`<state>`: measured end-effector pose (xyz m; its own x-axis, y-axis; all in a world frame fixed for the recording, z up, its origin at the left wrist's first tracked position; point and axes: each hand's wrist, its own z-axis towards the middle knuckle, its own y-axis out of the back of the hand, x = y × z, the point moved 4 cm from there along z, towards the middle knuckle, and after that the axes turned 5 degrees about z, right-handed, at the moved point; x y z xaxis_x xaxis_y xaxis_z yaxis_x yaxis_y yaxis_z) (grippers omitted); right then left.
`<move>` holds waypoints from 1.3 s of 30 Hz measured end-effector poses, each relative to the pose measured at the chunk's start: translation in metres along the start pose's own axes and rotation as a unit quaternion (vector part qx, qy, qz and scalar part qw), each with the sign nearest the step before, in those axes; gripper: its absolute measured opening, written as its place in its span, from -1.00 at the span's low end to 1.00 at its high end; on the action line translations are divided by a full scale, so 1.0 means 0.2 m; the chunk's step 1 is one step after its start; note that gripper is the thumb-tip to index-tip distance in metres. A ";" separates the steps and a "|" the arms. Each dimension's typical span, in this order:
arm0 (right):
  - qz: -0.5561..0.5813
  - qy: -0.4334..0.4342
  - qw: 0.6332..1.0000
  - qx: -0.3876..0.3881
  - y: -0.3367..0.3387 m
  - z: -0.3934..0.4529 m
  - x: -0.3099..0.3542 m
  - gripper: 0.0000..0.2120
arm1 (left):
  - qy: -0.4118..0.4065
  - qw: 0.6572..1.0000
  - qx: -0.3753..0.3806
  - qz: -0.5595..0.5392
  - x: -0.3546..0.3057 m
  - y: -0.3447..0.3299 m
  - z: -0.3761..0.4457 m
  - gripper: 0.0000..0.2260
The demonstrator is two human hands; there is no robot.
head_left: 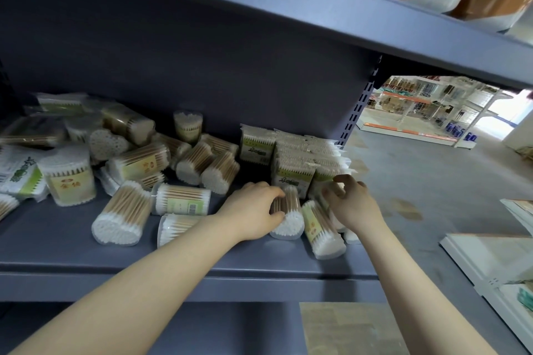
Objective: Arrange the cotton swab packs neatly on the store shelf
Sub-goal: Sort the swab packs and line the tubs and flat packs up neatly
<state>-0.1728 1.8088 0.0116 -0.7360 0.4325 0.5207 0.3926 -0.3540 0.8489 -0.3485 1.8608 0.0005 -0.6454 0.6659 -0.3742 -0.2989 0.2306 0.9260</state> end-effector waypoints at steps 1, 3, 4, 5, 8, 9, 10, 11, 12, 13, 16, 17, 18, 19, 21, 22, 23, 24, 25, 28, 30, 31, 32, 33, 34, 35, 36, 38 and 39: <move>-0.001 0.004 1.000 0.000 0.00 0.00 0.01 -0.60 | -0.001 1.000 0.003 0.003 0.00 0.00 0.00 -0.58; 0.005 0.011 1.000 -0.003 -0.01 -0.01 0.03 -0.61 | -0.004 1.000 0.005 0.006 0.00 0.00 -0.01 -0.57; 0.012 0.013 1.000 -0.006 -0.01 -0.01 0.03 -0.62 | -0.004 1.000 0.005 0.005 -0.01 0.00 -0.01 -0.57; 0.020 0.014 1.000 -0.010 -0.01 -0.01 0.03 -0.63 | -0.005 1.000 0.006 0.004 -0.01 0.01 -0.01 -0.57; 0.039 0.015 0.999 -0.016 -0.01 0.00 0.03 -0.62 | -0.004 1.000 0.008 0.003 -0.01 0.01 -0.01 -0.56; 0.042 0.016 0.999 -0.018 -0.01 0.00 0.03 -0.61 | -0.003 1.000 0.008 0.002 -0.01 0.01 -0.01 -0.55; 0.046 0.018 0.999 -0.018 -0.01 0.00 0.03 -0.62 | -0.003 1.000 0.008 0.001 -0.01 0.01 0.00 -0.55; 0.050 0.020 0.998 -0.019 -0.01 0.00 0.03 -0.63 | -0.003 1.000 0.007 0.000 -0.02 0.01 -0.01 -0.55; 0.055 0.021 0.998 -0.020 -0.01 0.00 0.03 -0.64 | -0.003 1.000 0.006 -0.002 -0.02 0.00 0.00 -0.55; 0.059 0.021 0.998 -0.021 -0.01 0.00 0.03 -0.65 | -0.003 1.000 0.005 -0.004 -0.02 0.00 -0.01 -0.55; 0.054 0.023 0.998 -0.023 -0.01 0.01 0.02 -0.65 | -0.002 1.000 -0.003 -0.009 -0.02 0.01 0.00 -0.58; 0.048 0.023 0.998 -0.023 -0.01 0.01 0.02 -0.65 | -0.001 1.000 -0.007 -0.011 -0.02 0.01 0.00 -0.59; 0.043 0.023 0.999 -0.022 -0.01 0.01 0.02 -0.65 | -0.001 1.000 -0.012 -0.014 -0.02 0.01 0.00 -0.60; 0.039 0.022 0.999 -0.023 0.00 0.01 0.02 -0.65 | 0.000 1.000 -0.015 -0.016 -0.02 0.02 0.00 -0.60; 0.036 0.020 0.999 -0.025 0.00 0.02 0.01 -0.64 | 0.000 1.000 -0.021 -0.017 -0.03 0.02 0.00 -0.60; 0.037 0.017 0.999 -0.027 0.00 0.02 0.01 -0.64 | -0.001 1.000 -0.024 -0.015 -0.03 0.02 0.01 -0.60; 0.039 0.016 0.999 -0.030 0.00 0.02 0.01 -0.65 | -0.001 1.000 -0.028 -0.013 -0.03 0.02 0.01 -0.60; 0.042 0.016 0.998 -0.033 0.00 0.02 0.00 -0.65 | 0.000 0.999 -0.031 -0.011 -0.03 0.01 0.01 -0.61; 0.043 0.017 0.998 -0.035 0.00 0.02 0.00 -0.65 | 0.001 0.999 -0.034 -0.010 -0.03 0.01 0.01 -0.61; 0.052 0.020 0.998 -0.035 0.00 0.03 0.00 -0.65 | 0.003 0.999 -0.037 -0.007 -0.03 0.02 0.01 -0.62; 0.057 0.022 0.997 -0.038 0.01 0.03 0.00 -0.64 | 0.003 0.999 -0.038 -0.007 -0.03 0.02 0.01 -0.63; 0.058 0.024 0.997 -0.040 0.01 0.03 0.00 -0.64 | 0.004 0.999 -0.038 -0.006 -0.03 0.02 0.01 -0.63; 0.061 0.026 0.997 -0.040 0.02 0.04 0.00 -0.64 | 0.005 0.999 -0.038 -0.006 -0.02 0.02 0.01 -0.63; 0.065 0.028 0.997 -0.041 0.02 0.04 0.00 -0.64 | 0.007 0.999 -0.039 -0.005 -0.02 0.03 0.00 -0.63; 0.072 0.028 0.996 -0.042 0.02 0.04 0.00 -0.64 | 0.009 0.999 -0.039 -0.005 -0.01 0.03 0.00 -0.63; 0.079 0.026 0.996 -0.044 0.03 0.04 0.00 -0.64 | 0.011 0.999 -0.039 -0.005 0.00 0.03 0.00 -0.64; 0.085 0.023 0.995 -0.046 0.03 0.04 -0.01 -0.65 | 0.013 0.999 -0.039 -0.006 0.00 0.03 -0.01 -0.64; 0.093 0.012 0.995 -0.044 0.04 0.05 -0.02 -0.67 | 0.018 0.999 -0.037 -0.006 0.02 0.03 -0.01 -0.64; 0.097 0.006 0.994 -0.042 0.05 0.06 -0.03 -0.68 | 0.019 0.999 -0.036 -0.006 0.02 0.03 -0.02 -0.65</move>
<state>-0.1587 1.8124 0.0172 -0.6577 0.3401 0.6721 0.4801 -0.4983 0.7220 -0.3553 1.8624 0.0046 -0.6678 0.6351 -0.3883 -0.3554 0.1864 0.9160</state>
